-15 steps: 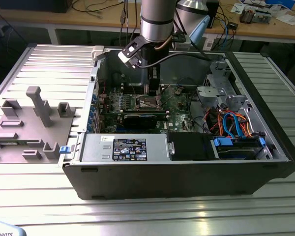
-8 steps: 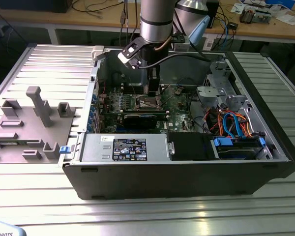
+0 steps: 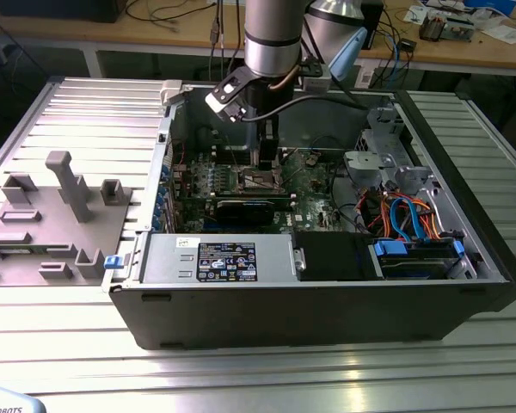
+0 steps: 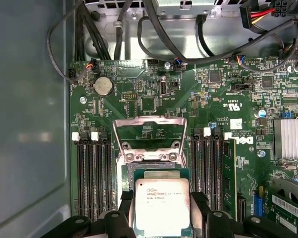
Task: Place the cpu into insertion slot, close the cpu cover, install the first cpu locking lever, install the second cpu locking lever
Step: 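Place the cpu into insertion slot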
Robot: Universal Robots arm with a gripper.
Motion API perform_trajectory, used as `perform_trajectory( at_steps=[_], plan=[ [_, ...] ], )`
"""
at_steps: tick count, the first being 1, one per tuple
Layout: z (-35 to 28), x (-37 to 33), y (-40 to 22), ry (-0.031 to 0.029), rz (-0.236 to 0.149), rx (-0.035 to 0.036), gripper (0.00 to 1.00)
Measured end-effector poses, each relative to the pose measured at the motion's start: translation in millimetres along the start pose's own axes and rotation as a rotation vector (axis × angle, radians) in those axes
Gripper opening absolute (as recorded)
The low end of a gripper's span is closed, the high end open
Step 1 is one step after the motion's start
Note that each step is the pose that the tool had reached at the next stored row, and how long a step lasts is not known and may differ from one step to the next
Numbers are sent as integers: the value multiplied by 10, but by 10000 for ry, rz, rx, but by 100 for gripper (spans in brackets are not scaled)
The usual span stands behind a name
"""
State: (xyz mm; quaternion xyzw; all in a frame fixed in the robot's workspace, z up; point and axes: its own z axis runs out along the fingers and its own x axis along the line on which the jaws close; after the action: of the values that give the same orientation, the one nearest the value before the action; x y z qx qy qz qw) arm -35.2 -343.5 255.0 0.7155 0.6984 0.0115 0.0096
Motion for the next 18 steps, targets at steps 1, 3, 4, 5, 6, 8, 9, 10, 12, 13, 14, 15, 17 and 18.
perform_trajectory(
  at_steps=[1, 3, 4, 5, 6, 8, 9, 10, 12, 13, 14, 15, 17, 18],
  plan=[
    [4, 0, -2, 0, 0, -1, 54],
    [12, 0, -5, 0, 0, 0, 54],
    [15, 0, -6, 0, 0, 0, 54],
    [16, 0, -6, -1, 0, 0, 54],
    [19, 0, -7, -1, 1, 0, 54],
    [26, 0, -9, -2, 0, 0, 54],
    [28, 0, -10, -2, 1, 0, 54],
    [30, 0, -10, -2, 1, 0, 54],
    [36, 0, -11, -2, 0, 0, 54],
    [38, 0, -12, -2, 0, -1, 54],
    [40, 0, -12, -2, 1, 0, 54],
    [42, 0, -12, -3, 0, -1, 54],
    [47, 0, -12, -3, 0, -1, 54],
    [51, 0, -12, -2, 0, -1, 54]
  ],
)
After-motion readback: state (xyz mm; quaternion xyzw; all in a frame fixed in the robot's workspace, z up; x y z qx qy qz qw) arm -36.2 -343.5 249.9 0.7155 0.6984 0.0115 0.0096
